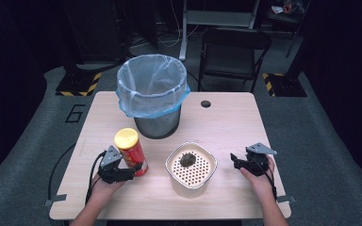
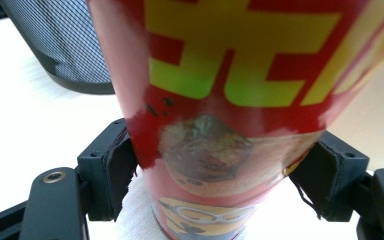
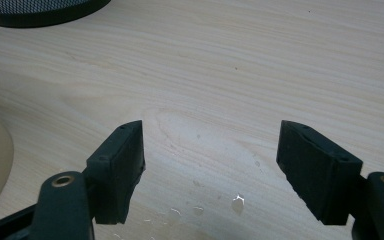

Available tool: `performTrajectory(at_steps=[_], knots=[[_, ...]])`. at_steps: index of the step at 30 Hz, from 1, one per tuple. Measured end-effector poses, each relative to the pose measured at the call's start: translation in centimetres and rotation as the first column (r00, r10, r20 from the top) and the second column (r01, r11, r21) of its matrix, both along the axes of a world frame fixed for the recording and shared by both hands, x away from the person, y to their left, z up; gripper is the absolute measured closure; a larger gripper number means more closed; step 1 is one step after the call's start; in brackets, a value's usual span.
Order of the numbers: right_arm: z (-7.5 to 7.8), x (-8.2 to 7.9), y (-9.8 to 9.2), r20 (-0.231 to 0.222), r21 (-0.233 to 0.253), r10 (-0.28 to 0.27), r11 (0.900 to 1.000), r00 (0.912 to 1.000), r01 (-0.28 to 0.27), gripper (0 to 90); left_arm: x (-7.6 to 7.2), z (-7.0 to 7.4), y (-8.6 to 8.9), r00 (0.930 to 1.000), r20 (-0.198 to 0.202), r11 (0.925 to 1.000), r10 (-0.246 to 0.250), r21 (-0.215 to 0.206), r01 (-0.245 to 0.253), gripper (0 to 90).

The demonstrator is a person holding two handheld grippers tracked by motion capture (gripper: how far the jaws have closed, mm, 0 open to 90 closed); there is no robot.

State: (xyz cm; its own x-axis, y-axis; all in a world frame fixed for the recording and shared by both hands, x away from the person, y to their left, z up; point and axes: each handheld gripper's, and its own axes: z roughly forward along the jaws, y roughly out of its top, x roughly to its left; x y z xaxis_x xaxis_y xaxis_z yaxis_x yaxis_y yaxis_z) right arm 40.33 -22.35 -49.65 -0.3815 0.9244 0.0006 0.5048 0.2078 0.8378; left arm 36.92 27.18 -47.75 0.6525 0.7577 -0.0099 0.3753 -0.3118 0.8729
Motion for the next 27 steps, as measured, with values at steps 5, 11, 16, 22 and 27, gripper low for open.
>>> performTrajectory(at_steps=[5, 11, 16, 22, 27], knots=[[-0.1, 0.0, 0.1, 0.001, -0.012, 0.008, 1.0, 1.0, -0.008, 26.7, -0.3, 0.9, 0.5, 0.9999, -0.017, 0.9995, -0.001, -0.031, 0.0, 24.4], [-0.2, 0.0, 0.1, -0.008, -0.018, 0.011, 1.0, 0.9999, -0.012, 26.8, -0.7, 3.3, 0.9, 0.9981, -0.052, 0.997, -0.034, -0.071, 0.03, 24.4], [-0.6, 0.1, 0.1, -0.019, -0.023, 0.022, 0.999, 0.9996, -0.022, 26.8, -0.9, 5.1, 0.6, 0.9967, -0.063, 0.9984, -0.051, -0.029, 0.049, 24.4], [-0.9, 0.2, 0.0, -0.032, -0.03, 0.028, 0.999, 0.9991, -0.029, 26.8, -0.7, 7.7, -0.1, 0.9967, -0.067, 0.9984, -0.046, 0.03, 0.049, 24.4], [-1.0, 0.3, -0.2, -0.04, -0.028, 0.026, 0.999, 0.9988, -0.028, 26.8, 0.0, 10.8, -0.4, 0.9954, -0.079, 0.9978, -0.055, 0.033, 0.058, 24.4]])
